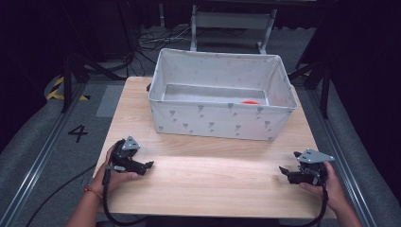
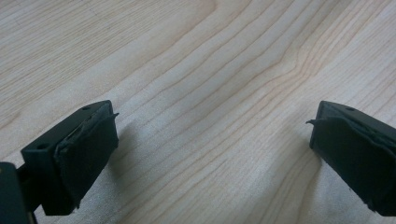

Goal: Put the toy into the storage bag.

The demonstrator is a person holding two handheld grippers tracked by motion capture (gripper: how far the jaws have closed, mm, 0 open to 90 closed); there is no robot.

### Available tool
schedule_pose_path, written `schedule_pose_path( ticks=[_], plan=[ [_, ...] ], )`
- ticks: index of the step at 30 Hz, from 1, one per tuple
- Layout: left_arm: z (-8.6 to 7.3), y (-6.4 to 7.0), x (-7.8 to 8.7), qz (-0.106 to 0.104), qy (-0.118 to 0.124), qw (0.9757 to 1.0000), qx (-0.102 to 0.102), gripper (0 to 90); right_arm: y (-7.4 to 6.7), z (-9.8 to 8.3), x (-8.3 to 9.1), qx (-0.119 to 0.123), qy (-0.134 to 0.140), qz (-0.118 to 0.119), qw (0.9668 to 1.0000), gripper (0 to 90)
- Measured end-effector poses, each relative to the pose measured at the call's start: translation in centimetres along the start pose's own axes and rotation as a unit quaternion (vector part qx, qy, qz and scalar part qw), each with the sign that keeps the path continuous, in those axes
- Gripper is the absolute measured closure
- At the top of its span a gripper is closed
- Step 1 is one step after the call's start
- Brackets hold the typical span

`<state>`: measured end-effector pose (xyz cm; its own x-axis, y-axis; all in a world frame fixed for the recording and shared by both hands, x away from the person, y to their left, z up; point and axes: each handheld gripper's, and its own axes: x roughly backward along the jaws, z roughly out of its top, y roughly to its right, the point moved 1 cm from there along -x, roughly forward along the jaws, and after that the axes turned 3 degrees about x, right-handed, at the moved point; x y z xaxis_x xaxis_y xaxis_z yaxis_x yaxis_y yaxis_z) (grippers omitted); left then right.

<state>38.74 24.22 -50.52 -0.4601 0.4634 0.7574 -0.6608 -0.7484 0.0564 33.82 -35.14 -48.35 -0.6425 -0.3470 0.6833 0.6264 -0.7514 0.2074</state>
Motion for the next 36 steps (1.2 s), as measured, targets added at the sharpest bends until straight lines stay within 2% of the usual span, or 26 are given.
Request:
schedule_pose_path(
  ticks=[7, 9, 12, 14, 17, 36],
  plan=[
    [-0.1, 0.0, 0.1, 0.006, 0.0, 1.0, 0.004, 1.4, -0.1, -2.1, -0.1, -0.046, 0.023, 0.024, 0.9984, 20.6],
    [-0.1, 0.0, 0.1, 0.006, 0.0, 1.0, 0.004, 1.4, -0.1, -2.6, -0.4, -0.052, 0.014, 0.026, 0.9982, 20.3],
    [-0.1, 0.1, 0.1, 0.006, -0.003, 0.9999, 0.01, 0.8, 0.3, -3.0, -0.6, -0.076, 0.011, 0.03, 0.9966, 16.4],
    [-0.1, 0.1, 0.1, 0.007, -0.004, 0.9999, 0.01, 0.5, 0.3, -3.0, -0.6, -0.078, 0.009, 0.028, 0.9965, 15.6],
    [0.0, 0.1, 0.0, 0.01, -0.001, 0.9999, 0.009, 0.4, 0.7, -3.0, -0.8, -0.091, 0.004, 0.04, 0.995, 15.1],
    [0.0, 0.2, 0.0, 0.014, -0.001, 0.9998, 0.014, 0.3, 0.7, -3.0, -0.8, -0.091, 0.004, 0.04, 0.9951, 15.0]
  ],
)
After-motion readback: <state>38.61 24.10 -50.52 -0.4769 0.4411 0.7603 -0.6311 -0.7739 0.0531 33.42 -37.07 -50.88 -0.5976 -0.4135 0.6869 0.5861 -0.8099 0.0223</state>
